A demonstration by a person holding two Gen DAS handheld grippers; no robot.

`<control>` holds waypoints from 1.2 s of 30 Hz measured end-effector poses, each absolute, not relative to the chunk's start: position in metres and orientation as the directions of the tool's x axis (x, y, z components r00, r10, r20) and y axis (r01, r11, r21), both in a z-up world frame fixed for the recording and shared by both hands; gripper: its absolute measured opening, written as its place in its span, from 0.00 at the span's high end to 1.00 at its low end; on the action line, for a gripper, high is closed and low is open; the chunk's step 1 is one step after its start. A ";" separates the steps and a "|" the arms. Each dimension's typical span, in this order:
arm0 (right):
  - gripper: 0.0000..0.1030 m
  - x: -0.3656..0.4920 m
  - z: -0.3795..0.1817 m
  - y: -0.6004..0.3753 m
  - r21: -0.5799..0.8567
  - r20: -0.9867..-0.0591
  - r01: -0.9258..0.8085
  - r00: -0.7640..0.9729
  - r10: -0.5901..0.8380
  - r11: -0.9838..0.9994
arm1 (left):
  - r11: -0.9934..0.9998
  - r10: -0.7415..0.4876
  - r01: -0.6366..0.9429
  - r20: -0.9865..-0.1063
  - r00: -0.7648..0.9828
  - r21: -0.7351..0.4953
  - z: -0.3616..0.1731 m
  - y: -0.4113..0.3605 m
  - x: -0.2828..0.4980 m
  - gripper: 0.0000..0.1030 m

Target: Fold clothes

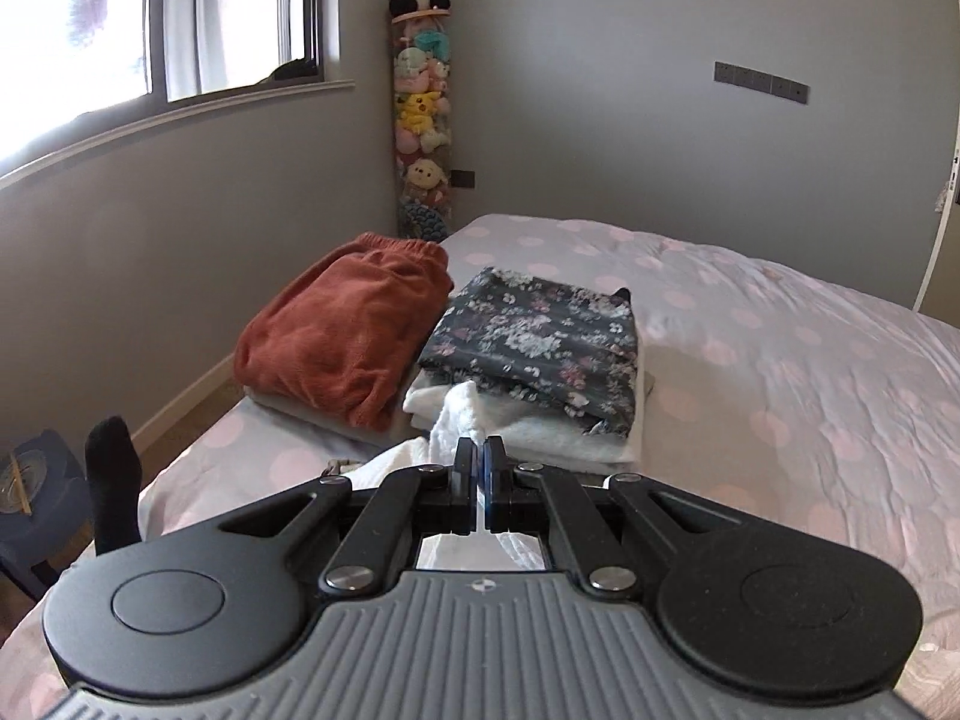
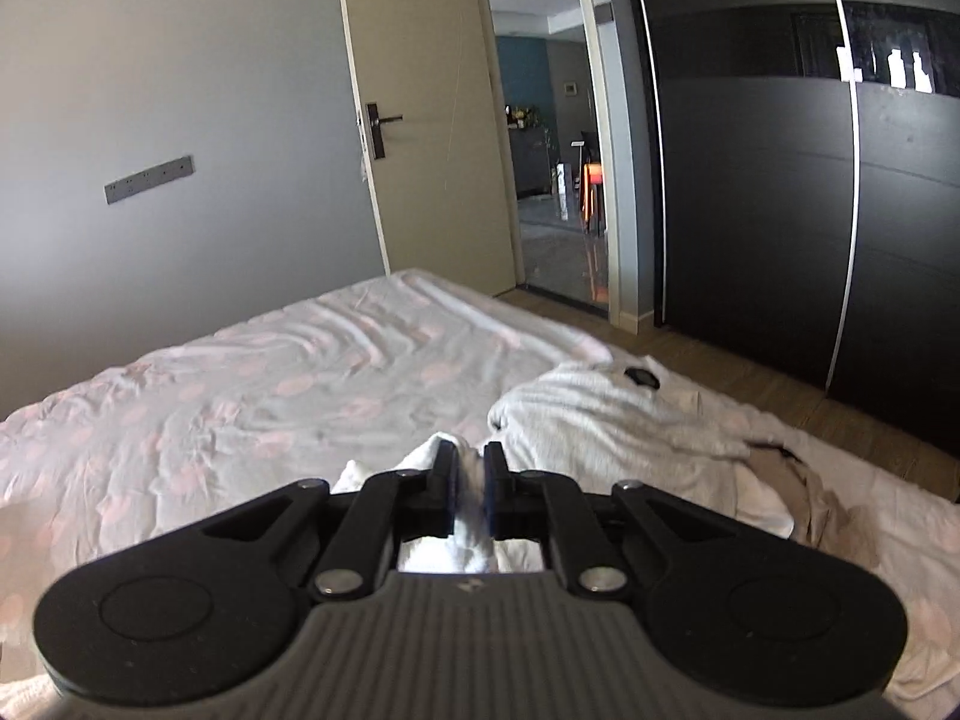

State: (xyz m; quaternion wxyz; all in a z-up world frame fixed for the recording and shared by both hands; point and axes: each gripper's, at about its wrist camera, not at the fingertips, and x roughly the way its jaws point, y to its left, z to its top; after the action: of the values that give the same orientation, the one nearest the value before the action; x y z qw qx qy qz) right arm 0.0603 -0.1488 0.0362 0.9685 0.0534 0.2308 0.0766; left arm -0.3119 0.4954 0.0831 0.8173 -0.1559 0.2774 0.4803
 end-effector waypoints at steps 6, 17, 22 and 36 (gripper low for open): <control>0.89 0.046 0.009 -0.143 0.124 -0.519 -0.156 0.831 0.198 0.980 | 0.493 0.659 -0.870 -0.662 0.358 0.020 0.049 0.494 -0.320 1.00; 0.59 0.030 0.012 -0.138 0.120 -0.514 -0.184 0.829 0.220 0.976 | 0.475 0.642 -0.880 -0.694 0.327 0.024 0.024 0.501 -0.328 1.00; 0.58 0.042 -0.002 -0.095 0.136 -0.594 -0.345 0.722 0.355 0.929 | 0.472 0.629 -0.881 -0.714 0.308 0.036 0.010 0.506 -0.323 1.00; 0.58 0.086 -0.113 0.078 0.248 -0.802 -0.610 0.306 0.513 0.752 | 0.453 0.588 -0.887 -0.777 0.223 0.088 -0.021 0.527 -0.306 1.00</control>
State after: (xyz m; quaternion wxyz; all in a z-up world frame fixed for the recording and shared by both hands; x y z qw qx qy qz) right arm 0.0859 0.0784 -0.1129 0.8064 -0.0512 0.4753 0.3481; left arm -0.3058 0.5271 -0.0212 0.7582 -0.1921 0.3892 0.4866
